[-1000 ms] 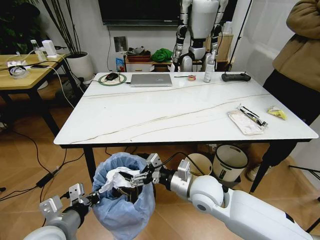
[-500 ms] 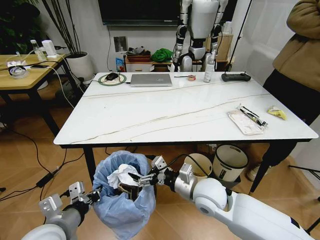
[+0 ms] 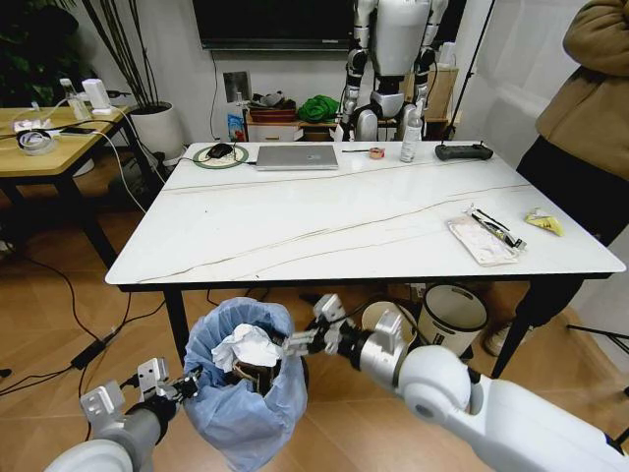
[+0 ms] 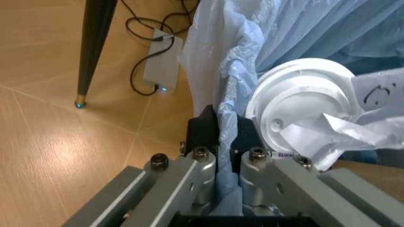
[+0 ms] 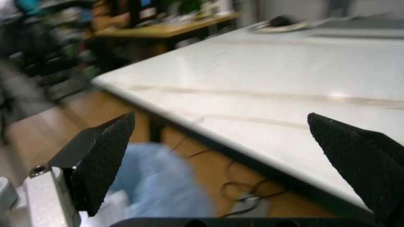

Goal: Pick up the trash bin and place the trash from the table into it.

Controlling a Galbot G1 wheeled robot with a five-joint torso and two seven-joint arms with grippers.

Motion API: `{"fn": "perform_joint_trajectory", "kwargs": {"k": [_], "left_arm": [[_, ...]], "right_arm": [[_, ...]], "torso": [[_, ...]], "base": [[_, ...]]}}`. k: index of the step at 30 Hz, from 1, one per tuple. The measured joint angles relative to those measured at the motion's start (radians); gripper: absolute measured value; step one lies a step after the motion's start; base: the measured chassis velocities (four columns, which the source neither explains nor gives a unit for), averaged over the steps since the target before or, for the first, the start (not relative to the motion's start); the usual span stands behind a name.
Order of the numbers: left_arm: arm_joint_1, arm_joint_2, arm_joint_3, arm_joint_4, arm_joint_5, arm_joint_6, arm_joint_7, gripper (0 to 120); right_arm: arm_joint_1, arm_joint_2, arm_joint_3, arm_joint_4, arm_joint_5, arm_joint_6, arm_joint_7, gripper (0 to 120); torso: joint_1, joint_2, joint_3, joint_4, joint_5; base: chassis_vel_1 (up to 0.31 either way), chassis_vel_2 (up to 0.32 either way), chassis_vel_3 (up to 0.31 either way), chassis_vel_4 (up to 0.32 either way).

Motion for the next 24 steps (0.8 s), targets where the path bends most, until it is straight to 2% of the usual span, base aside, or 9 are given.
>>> {"fn": "perform_joint_trajectory", "kwargs": {"k": [1, 4, 6, 7, 12, 13, 17, 20, 24], "left_arm": [[0.0, 0.0, 0.001, 0.0, 0.0, 0.0, 0.0, 0], [0.001, 0.001, 0.0, 0.002, 0.0, 0.0, 0.0, 0], [0.011, -0.005, -0.009, 0.001, 0.006, -0.001, 0.001, 0], [0.011, -0.005, -0.009, 0.001, 0.006, -0.001, 0.001, 0], [0.005, -0.014, -0.006, 0.008, 0.026, -0.007, 0.009, 0], [0.005, -0.014, -0.006, 0.008, 0.026, -0.007, 0.009, 0], [-0.019, -0.009, -0.001, 0.018, 0.013, -0.008, 0.01, 0], [-0.027, -0.007, 0.002, 0.021, 0.01, -0.008, 0.01, 0], [-0.034, -0.001, 0.011, 0.024, 0.008, -0.008, 0.01, 0]], "right_arm": [[-0.009, 0.001, 0.029, -0.023, 0.002, 0.022, 0.075, 100], [-0.043, 0.011, 0.121, -0.087, 0.007, 0.044, 0.119, 100], [-0.059, 0.027, 0.201, -0.155, 0.025, 0.1, 0.082, 100], [-0.059, 0.027, 0.201, -0.155, 0.025, 0.1, 0.082, 100], [-0.131, 0.051, 0.379, -0.226, 0.014, 0.223, -0.003, 100], [-0.131, 0.051, 0.379, -0.226, 0.014, 0.223, -0.003, 100], [-0.261, 0.058, 0.59, -0.245, -0.015, 0.246, -0.041, 100], [-0.32, 0.058, 0.662, -0.244, -0.033, 0.257, -0.064, 100], [-0.53, 0.067, 0.838, -0.197, -0.088, 0.263, -0.11, 100]], "torso": [[0.0, 0.0, 0.0, 0.0, 0.0], [0.0, 0.0, 0.0, -0.0004, 0.0004], [0.0, 0.0, 0.0, -0.0006, 0.0003], [0.0, 0.0, 0.0, -0.0006, 0.0003], [0.0, 0.0, 0.0, 0.0001, 0.0003], [0.0, 0.0, 0.0, 0.0001, 0.0003], [0.0, 0.0, 0.0, -0.0002, 0.0006], [0.0, 0.0, 0.0, -0.0004, 0.0005], [0.0, 0.0, 0.0, -0.0005, 0.0005]], "base": [[0.0, 0.0, 0.0, 0.0], [0.0, 0.0, 0.0, 0.0], [0.0, 0.0, 0.0, 0.0], [0.0, 0.0, 0.0, 0.0], [0.0, 0.0, 0.0, 0.0], [0.0, 0.0, 0.0, 0.0], [0.0, 0.0, 0.0, 0.0], [0.0, 0.0, 0.0, 0.0], [0.0, 0.0, 0.0, 0.0]]}}
